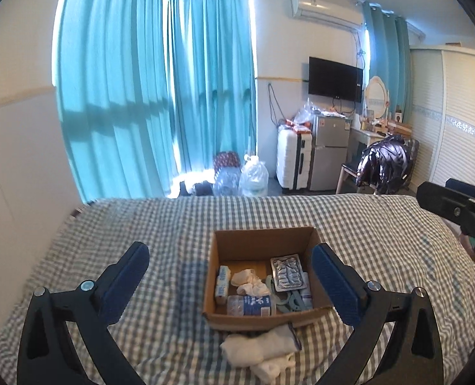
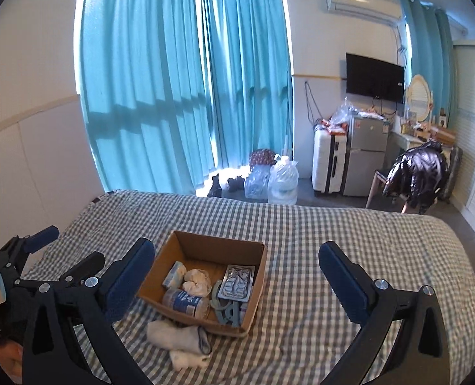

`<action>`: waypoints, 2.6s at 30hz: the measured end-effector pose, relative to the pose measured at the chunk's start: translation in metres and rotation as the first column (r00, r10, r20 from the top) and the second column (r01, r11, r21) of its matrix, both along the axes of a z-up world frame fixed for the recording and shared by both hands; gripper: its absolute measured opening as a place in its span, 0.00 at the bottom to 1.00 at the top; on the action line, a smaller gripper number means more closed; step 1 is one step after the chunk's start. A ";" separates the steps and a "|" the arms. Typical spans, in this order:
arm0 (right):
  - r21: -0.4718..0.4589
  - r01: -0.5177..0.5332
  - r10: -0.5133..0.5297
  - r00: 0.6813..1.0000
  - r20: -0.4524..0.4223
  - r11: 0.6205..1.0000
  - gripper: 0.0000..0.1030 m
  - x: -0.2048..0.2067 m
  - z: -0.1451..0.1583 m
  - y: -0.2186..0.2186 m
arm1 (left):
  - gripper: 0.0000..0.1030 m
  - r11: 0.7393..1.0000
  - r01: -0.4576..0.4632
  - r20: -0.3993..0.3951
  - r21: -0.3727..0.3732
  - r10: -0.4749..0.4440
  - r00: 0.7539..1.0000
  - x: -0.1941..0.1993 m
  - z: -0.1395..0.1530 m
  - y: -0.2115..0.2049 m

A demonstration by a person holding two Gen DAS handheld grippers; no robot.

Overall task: Organize objects
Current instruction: 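Pull both grippers back from the box toward the sock, then grasp the white figurine with the right gripper while the left grasps the white sock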

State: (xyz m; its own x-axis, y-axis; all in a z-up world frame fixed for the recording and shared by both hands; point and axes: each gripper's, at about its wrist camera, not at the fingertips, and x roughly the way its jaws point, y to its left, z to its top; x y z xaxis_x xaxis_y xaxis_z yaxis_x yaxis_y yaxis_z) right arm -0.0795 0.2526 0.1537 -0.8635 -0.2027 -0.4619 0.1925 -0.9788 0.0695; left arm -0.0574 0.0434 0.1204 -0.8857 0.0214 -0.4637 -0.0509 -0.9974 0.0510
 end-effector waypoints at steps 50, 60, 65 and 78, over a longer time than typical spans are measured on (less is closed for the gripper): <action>0.098 -0.154 0.091 0.878 0.469 0.983 0.84 -0.037 -0.317 -0.113 | 1.00 0.981 -0.195 0.352 0.014 0.178 0.919 0.036 -0.234 -0.084; 0.107 -0.108 0.058 0.918 0.393 0.988 0.83 0.007 -0.281 -0.080 | 1.00 0.983 -0.182 0.322 -0.032 0.182 0.929 0.038 -0.232 -0.070; 0.128 -0.050 0.002 0.937 0.351 0.991 0.82 0.022 -0.261 -0.056 | 1.00 0.989 -0.146 0.330 -0.002 0.138 0.934 0.035 -0.230 -0.051; 0.092 0.071 -0.097 0.939 0.330 0.993 0.82 0.007 -0.248 -0.018 | 1.00 0.999 0.006 0.340 0.037 -0.018 0.940 -0.004 -0.248 0.021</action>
